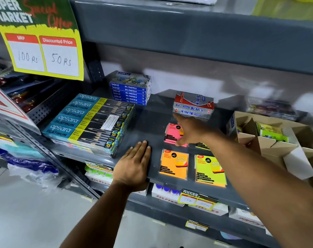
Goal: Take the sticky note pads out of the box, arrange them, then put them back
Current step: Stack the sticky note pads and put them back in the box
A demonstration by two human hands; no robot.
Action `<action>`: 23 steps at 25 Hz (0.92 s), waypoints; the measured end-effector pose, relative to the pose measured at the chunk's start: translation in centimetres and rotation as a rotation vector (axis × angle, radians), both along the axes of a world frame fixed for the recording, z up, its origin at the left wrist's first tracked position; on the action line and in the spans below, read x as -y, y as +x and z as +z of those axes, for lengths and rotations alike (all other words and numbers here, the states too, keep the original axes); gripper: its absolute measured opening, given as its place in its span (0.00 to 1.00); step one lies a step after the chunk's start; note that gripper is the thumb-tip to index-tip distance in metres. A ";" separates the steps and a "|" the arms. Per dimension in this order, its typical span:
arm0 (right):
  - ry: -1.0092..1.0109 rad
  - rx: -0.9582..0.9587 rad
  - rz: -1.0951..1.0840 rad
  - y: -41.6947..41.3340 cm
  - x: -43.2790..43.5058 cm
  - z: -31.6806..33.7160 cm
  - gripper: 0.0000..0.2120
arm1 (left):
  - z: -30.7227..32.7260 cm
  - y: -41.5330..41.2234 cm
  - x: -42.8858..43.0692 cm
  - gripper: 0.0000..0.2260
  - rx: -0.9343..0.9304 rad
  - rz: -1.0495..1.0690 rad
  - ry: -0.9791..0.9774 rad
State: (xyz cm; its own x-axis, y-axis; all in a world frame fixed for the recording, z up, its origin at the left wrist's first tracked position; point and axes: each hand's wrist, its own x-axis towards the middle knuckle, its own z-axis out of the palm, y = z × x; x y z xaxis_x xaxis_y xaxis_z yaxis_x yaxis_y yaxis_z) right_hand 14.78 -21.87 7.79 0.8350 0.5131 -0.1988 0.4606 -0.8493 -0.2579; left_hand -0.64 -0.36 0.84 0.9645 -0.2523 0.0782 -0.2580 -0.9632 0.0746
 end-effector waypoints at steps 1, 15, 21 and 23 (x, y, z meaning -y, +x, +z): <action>0.024 -0.020 -0.004 -0.1 0.1 0.1 0.58 | -0.1 0.0 0.0 0.40 0.002 -0.003 -0.002; -0.280 0.001 0.042 -10.5 8.7 0.9 0.56 | -1.0 0.5 -0.2 0.46 -0.018 0.021 0.147; -0.135 -0.037 -0.006 -9.7 9.3 2.8 0.56 | -0.7 0.4 0.0 0.44 -0.031 0.028 0.134; -0.109 0.024 -0.038 -8.4 9.1 4.0 0.56 | -0.5 0.3 0.1 0.43 -0.020 0.028 0.130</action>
State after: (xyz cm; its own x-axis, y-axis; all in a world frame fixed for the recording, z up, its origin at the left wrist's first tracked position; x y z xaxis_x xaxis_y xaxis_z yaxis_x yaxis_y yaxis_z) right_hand 6.38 -30.93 11.79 0.8584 0.4577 -0.2316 0.4328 -0.8886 -0.1519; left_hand -0.34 -0.46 0.33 0.9724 -0.2318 0.0273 -0.2304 -0.9720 -0.0462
